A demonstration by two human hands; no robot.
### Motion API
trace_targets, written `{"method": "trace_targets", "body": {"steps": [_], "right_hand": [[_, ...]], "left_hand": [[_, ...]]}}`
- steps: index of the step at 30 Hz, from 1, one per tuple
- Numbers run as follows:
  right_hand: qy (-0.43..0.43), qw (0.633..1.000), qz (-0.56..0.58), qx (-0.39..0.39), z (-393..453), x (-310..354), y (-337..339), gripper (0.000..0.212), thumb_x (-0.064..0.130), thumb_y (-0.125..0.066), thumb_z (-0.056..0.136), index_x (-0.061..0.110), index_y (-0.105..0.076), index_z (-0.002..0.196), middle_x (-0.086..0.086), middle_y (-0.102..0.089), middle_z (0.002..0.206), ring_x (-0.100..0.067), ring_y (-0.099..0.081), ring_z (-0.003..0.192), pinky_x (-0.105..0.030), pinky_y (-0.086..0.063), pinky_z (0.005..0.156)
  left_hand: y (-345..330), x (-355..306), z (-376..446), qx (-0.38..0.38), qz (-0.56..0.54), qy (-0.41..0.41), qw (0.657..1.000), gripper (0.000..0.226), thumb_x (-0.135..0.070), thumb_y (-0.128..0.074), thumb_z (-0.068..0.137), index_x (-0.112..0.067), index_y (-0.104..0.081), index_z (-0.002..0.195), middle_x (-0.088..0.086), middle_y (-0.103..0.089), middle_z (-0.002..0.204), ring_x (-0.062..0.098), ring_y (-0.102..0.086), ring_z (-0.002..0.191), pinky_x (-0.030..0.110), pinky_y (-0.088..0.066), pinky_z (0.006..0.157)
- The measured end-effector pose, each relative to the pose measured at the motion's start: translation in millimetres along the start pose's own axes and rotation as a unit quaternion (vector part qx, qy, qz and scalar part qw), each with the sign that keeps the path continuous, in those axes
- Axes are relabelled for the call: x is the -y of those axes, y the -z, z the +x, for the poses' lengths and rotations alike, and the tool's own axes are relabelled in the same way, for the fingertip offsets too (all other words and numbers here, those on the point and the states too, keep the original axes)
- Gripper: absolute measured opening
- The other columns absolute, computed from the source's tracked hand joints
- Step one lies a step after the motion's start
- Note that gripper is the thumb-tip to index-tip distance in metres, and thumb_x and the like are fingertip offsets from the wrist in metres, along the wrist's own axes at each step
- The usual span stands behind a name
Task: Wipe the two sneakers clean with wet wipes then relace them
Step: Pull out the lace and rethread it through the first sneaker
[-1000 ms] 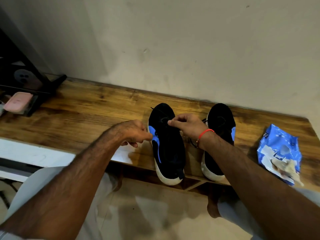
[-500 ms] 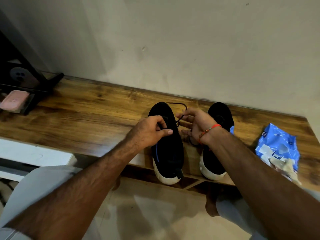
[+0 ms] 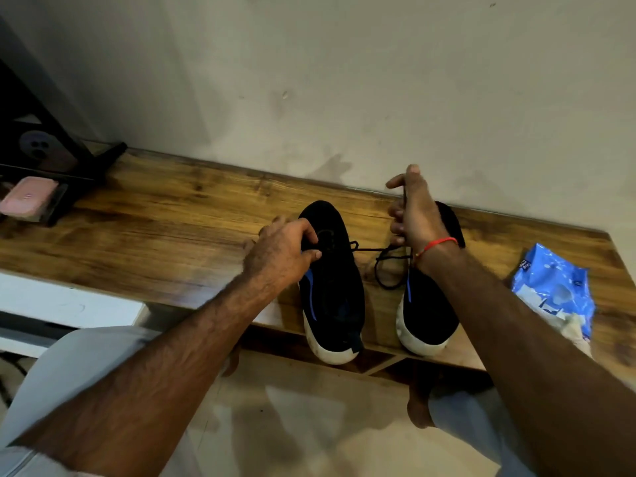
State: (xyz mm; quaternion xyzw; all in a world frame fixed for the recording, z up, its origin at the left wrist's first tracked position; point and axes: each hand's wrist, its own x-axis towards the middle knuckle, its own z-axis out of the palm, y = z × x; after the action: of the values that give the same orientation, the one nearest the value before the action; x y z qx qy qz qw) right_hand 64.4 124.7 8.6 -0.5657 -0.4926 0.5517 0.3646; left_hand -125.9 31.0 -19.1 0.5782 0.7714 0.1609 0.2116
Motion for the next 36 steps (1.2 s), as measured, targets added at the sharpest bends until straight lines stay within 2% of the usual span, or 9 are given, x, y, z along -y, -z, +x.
{"method": "trace_targets", "body": {"steps": [3,6,9,14,17,20,28,32,36], "right_hand": [[0.109,0.974,-0.188,0.059,-4,-4,-6,0.032,0.038,-0.045,0.104,0.021,-0.068,0.090,0.012,-0.046,0.066,-0.002,-0.041,0.052,-0.024,-0.036,0.052],[0.150,0.927,-0.300,0.168,-10,-1,-8,0.026,0.020,-0.050,0.104,0.015,-0.075,0.105,0.018,-0.063,0.094,0.007,-0.057,0.093,-0.009,-0.043,0.083],[0.164,0.891,-0.354,0.229,-13,1,-8,0.026,0.011,-0.048,0.103,0.016,-0.071,0.117,0.017,-0.052,0.093,0.007,-0.050,0.090,-0.006,-0.041,0.079],[0.183,0.889,-0.376,0.189,-11,0,-1,0.015,0.018,-0.065,0.096,0.025,-0.075,0.104,0.015,-0.063,0.093,0.004,-0.058,0.081,-0.004,-0.042,0.064],[0.146,0.899,-0.364,0.197,-9,-1,3,0.010,0.017,-0.075,0.087,0.018,-0.077,0.096,0.003,-0.073,0.081,-0.009,-0.069,0.076,-0.014,-0.053,0.061],[0.140,0.893,-0.384,0.189,-7,-6,3,0.006,0.017,-0.078,0.084,0.016,-0.077,0.090,-0.001,-0.074,0.076,-0.015,-0.071,0.073,-0.022,-0.057,0.062],[0.175,0.894,-0.384,0.152,-5,-20,-7,0.001,0.018,-0.075,0.087,0.018,-0.075,0.086,0.017,-0.064,0.076,0.002,-0.058,0.072,-0.009,-0.042,0.061],[0.174,0.893,-0.388,0.148,-5,-21,-9,0.002,0.019,-0.075,0.087,0.018,-0.076,0.087,0.018,-0.063,0.075,0.004,-0.057,0.071,-0.007,-0.041,0.062],[0.157,0.890,-0.393,0.167,-7,-21,-10,0.006,0.020,-0.073,0.088,0.016,-0.076,0.091,0.009,-0.069,0.083,-0.001,-0.061,0.077,-0.011,-0.047,0.065]], "left_hand": [[2,-4,0,-0.006,-0.026,-0.031,0.999,0.023,-0.031,-0.074,0.090,-0.042,-0.054,0.089,-0.009,-0.056,0.100,0.016,-0.060,0.100,0.043,-0.054,0.084],[1,-10,-5,0.026,-0.102,-0.023,0.994,0.014,-0.027,-0.072,0.093,-0.032,-0.061,0.087,-0.008,-0.064,0.079,0.007,-0.062,0.072,0.023,-0.048,0.057],[-2,-15,-8,0.039,-0.119,-0.024,0.992,0.010,-0.031,-0.073,0.093,-0.025,-0.065,0.090,-0.007,-0.064,0.070,0.003,-0.057,0.061,0.020,-0.044,0.053],[-4,-15,-7,0.040,-0.147,-0.021,0.988,0.015,-0.029,-0.076,0.091,-0.029,-0.063,0.083,-0.006,-0.068,0.074,0.005,-0.065,0.070,0.025,-0.054,0.061],[-9,-15,-6,0.036,-0.160,-0.014,0.986,0.015,-0.028,-0.077,0.090,-0.028,-0.064,0.082,-0.004,-0.070,0.074,0.009,-0.070,0.074,0.030,-0.059,0.065],[-10,-16,-7,0.034,-0.167,-0.010,0.985,0.016,-0.027,-0.076,0.091,-0.028,-0.063,0.080,-0.006,-0.070,0.073,0.005,-0.069,0.073,0.022,-0.052,0.060],[-12,-17,-6,0.026,-0.197,0.007,0.980,0.016,-0.023,-0.077,0.089,-0.028,-0.064,0.082,-0.008,-0.068,0.070,-0.002,-0.065,0.067,0.009,-0.041,0.052],[-14,-15,-6,0.025,-0.217,0.017,0.976,0.013,-0.022,-0.077,0.089,-0.026,-0.066,0.083,-0.007,-0.069,0.071,-0.002,-0.064,0.066,0.005,-0.041,0.048],[-16,-15,-7,0.036,-0.240,0.034,0.969,0.007,-0.024,-0.076,0.090,-0.021,-0.070,0.088,-0.007,-0.069,0.072,0.003,-0.065,0.068,0.012,-0.045,0.052]]}}
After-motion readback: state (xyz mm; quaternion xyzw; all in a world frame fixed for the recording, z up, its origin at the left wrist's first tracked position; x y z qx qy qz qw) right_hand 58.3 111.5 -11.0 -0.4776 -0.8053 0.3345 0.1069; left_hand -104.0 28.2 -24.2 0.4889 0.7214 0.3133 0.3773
